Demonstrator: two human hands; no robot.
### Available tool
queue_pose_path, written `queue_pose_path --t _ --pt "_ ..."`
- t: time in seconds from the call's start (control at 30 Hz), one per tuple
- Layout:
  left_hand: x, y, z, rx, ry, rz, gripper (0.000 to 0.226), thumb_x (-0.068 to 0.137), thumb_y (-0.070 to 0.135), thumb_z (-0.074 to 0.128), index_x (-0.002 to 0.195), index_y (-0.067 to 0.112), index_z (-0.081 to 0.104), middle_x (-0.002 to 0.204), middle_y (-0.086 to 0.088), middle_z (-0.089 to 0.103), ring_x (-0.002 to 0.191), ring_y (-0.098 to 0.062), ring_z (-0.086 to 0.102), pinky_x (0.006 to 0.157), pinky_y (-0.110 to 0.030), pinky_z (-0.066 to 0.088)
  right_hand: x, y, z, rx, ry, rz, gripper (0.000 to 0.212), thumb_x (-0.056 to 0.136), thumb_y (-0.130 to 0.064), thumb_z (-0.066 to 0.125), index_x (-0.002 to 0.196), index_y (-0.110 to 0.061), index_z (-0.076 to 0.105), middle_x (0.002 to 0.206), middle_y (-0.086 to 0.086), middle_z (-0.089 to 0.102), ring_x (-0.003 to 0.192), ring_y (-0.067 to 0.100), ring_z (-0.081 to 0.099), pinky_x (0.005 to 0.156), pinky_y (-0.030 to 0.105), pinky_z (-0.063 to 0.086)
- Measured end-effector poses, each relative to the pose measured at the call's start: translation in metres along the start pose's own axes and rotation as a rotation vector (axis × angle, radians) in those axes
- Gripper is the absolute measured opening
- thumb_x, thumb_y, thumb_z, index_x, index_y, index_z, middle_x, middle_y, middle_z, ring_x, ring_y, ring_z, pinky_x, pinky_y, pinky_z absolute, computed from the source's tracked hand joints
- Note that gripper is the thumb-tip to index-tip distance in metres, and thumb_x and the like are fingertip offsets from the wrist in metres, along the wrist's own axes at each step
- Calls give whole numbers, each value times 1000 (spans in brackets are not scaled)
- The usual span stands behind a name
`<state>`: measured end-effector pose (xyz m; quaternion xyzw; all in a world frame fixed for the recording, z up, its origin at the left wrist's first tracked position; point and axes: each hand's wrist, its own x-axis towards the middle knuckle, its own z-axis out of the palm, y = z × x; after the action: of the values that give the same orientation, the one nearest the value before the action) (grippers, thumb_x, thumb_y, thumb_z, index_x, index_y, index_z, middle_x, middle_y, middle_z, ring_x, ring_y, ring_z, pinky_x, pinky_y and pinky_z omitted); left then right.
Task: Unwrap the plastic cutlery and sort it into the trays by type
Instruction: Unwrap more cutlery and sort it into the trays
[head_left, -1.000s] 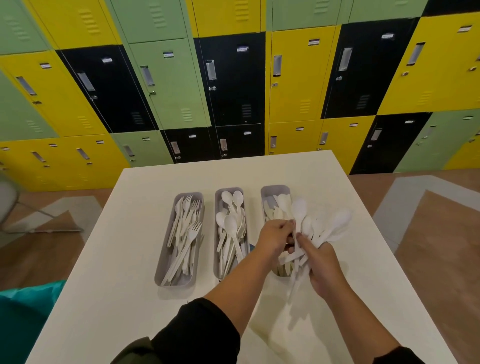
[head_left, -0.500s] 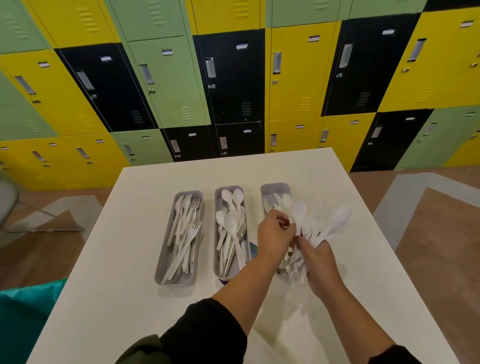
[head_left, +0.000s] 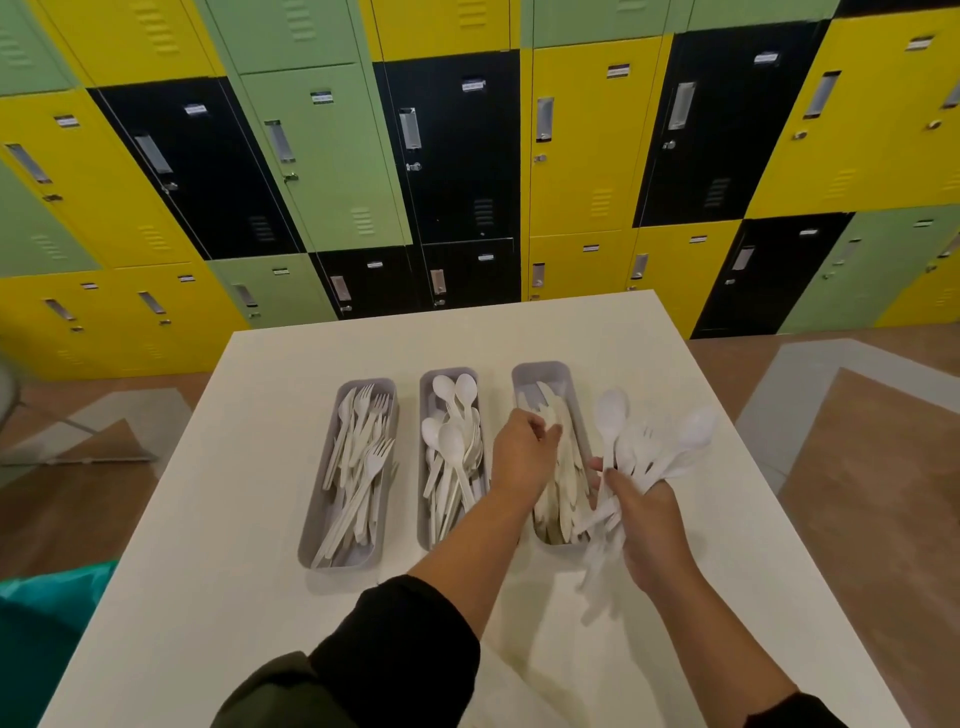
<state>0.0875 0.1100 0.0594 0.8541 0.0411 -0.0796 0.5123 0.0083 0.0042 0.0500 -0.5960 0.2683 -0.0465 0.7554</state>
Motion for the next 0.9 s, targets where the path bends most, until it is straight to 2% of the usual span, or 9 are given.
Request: queue_pose_path --t 0.07,0.13,0.27,0.37,0.5,0.67,0.73,0.83,0.9 --pt "-4 -1 0 45 -100 -20 42 95 34 49 124 4 47 122 -9 55 113 -24 53 87 -26 38 -2 -2 0 3 -29 4 23 93 -5 48 91 -14 70 95 7 71 91 25 66 86 37 51" --pt "-12 1 0 5 -210 -27 43 97 40 43 119 4 52 118 -11 60 109 -25 56 89 -30 40 -4 -2 2 -10 -73 8 23 94 -6 47 96 -13 69 96 10 72 90 28 67 85 40 52" --pt "-25 2 2 -267 -335 -80 35 98 30 46 70 9 50 66 -9 51 56 -16 53 61 -30 44 -15 -3 12 -22 -154 -6 24 95 -8 47 97 -23 65 85 2 73 80 16 70 73 31 54" --pt "-29 -3 -4 -366 -315 -120 38 96 18 50 60 10 43 50 -2 38 35 -5 38 41 -19 37 -22 2 16 -14 -147 7 23 95 -9 47 94 -22 66 79 4 73 75 18 70 72 33 55" --pt "-35 -15 -21 -463 -354 -165 31 96 15 51 66 6 50 47 2 46 39 -10 42 43 -22 38 -31 10 22 -18 -135 42 22 95 -7 46 94 -11 68 70 9 73 65 23 70 71 39 54" --pt "-43 -22 -40 -499 -423 -180 21 94 7 53 73 6 57 61 -7 51 47 -13 52 43 -22 47 -37 19 35 -21 -138 48 20 94 -9 51 109 -8 64 86 17 74 71 25 72 63 33 57" --pt "-45 -24 -48 -431 -364 -170 16 90 3 57 76 8 62 64 -6 59 46 -10 58 42 -20 47 -40 20 42 -20 -159 19 21 91 -10 56 111 -10 63 92 20 72 68 24 72 59 31 58" --pt "-46 -26 -56 -404 -209 -180 11 90 7 58 81 7 64 71 -6 65 50 -10 61 41 -21 48 -44 21 53 -39 -187 -7 20 90 -4 57 98 -20 66 79 2 76 69 16 72 67 32 59" --pt "-40 -28 -63 -408 -110 -168 13 92 7 55 86 5 66 84 -9 71 63 -14 65 57 -30 57 -45 23 60 -78 -188 30 16 89 -6 58 99 -15 66 75 1 75 68 17 72 65 32 59"
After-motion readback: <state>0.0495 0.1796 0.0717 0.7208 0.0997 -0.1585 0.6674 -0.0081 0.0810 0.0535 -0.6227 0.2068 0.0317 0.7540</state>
